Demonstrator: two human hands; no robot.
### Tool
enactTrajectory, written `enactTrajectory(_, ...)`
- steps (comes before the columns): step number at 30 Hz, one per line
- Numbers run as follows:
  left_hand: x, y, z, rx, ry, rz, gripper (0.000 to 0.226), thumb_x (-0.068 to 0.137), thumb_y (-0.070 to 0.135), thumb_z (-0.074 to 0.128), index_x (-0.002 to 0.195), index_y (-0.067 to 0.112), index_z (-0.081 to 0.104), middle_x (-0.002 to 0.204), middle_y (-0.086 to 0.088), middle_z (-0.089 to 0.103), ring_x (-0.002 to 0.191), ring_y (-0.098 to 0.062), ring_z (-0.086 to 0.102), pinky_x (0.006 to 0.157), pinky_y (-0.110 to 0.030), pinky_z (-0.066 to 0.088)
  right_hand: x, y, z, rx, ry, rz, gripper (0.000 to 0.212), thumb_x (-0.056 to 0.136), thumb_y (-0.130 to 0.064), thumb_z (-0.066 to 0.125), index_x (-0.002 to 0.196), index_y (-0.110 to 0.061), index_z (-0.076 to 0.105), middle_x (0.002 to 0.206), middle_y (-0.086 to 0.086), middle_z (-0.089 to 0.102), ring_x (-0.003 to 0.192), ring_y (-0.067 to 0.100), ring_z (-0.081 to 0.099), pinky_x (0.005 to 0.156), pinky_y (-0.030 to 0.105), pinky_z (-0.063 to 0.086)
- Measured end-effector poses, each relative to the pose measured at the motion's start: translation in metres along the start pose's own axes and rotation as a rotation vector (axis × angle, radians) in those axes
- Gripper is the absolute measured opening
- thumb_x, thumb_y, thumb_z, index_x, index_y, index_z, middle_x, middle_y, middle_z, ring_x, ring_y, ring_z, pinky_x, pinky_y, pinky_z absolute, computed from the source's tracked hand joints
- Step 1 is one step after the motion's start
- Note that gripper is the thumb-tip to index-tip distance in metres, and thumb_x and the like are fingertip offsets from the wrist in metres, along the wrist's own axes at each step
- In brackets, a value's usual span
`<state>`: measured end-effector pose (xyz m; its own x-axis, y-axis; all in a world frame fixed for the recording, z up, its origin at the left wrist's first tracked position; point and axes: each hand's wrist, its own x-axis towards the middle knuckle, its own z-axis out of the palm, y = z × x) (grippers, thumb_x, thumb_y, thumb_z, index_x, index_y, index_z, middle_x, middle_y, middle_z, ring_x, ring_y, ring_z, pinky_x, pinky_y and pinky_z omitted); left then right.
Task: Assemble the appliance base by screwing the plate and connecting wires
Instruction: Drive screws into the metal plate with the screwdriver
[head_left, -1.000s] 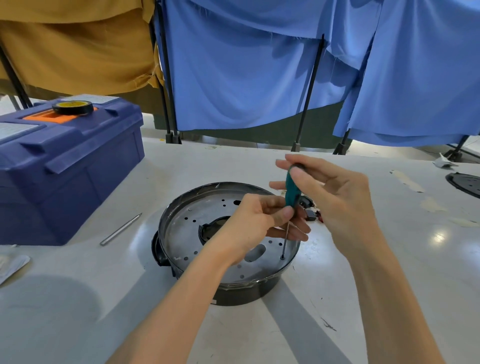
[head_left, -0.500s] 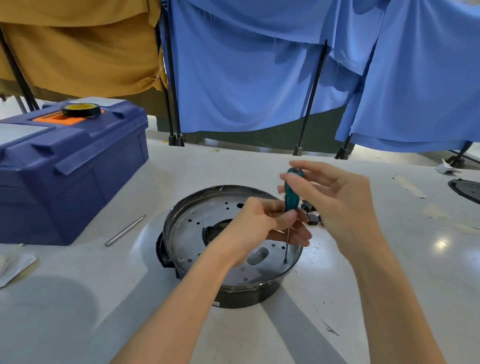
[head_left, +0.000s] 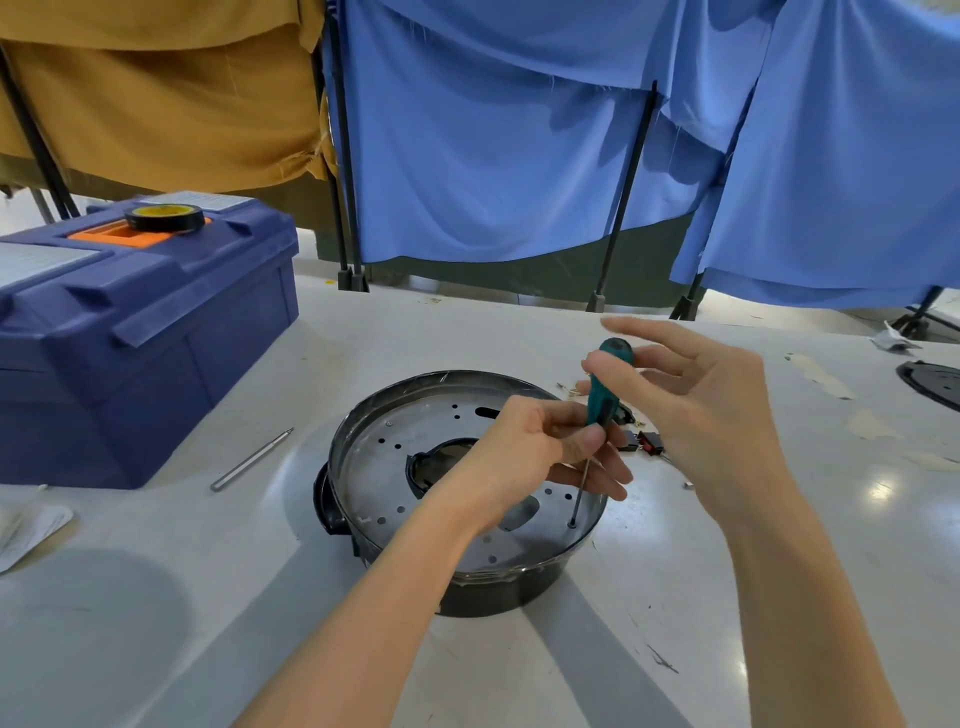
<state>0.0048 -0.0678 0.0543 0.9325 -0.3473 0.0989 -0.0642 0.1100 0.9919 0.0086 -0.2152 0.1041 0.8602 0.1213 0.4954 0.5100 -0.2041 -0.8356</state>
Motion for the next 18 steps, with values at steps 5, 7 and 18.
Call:
enactTrajectory(5, -0.004, -0.001, -0.002, -0.029, -0.009, 0.024, 0.018, 0.098, 0.006, 0.052, 0.107, 0.0, 0.066, 0.095, -0.017, 0.074, 0.088, -0.033, 0.073, 0.086, -0.035, 0.058, -0.004, 0.0, -0.004, 0.069, -0.122, -0.028, 0.024, 0.076, -0.026, 0.071, 0.101, -0.026, 0.071, 0.088, -0.014, 0.076, 0.081, 0.008, 0.074, 0.071, 0.017, 0.058)
enactTrajectory(7, -0.003, -0.001, 0.0, -0.035, 0.012, 0.039, 0.017, 0.096, 0.007, 0.056, 0.108, 0.001, 0.066, 0.095, -0.015, 0.075, 0.088, -0.033, 0.073, 0.085, -0.036, 0.058, -0.006, 0.0, 0.005, 0.0, 0.041, -0.067, 0.019, 0.077, -0.021, 0.079, 0.087, -0.034, 0.07, 0.073, -0.023, 0.073, 0.071, 0.003, 0.073, 0.064, 0.012, 0.055)
enactTrajectory(18, -0.005, 0.002, -0.003, -0.046, -0.045, 0.007, 0.02, 0.1, 0.006, 0.047, 0.101, 0.005, 0.068, 0.09, -0.013, 0.075, 0.086, -0.03, 0.073, 0.082, -0.03, 0.058, -0.002, -0.002, -0.009, 0.131, -0.194, 0.039, 0.033, 0.076, -0.029, 0.069, 0.107, -0.02, 0.071, 0.094, -0.008, 0.077, 0.087, 0.011, 0.074, 0.07, 0.019, 0.058)
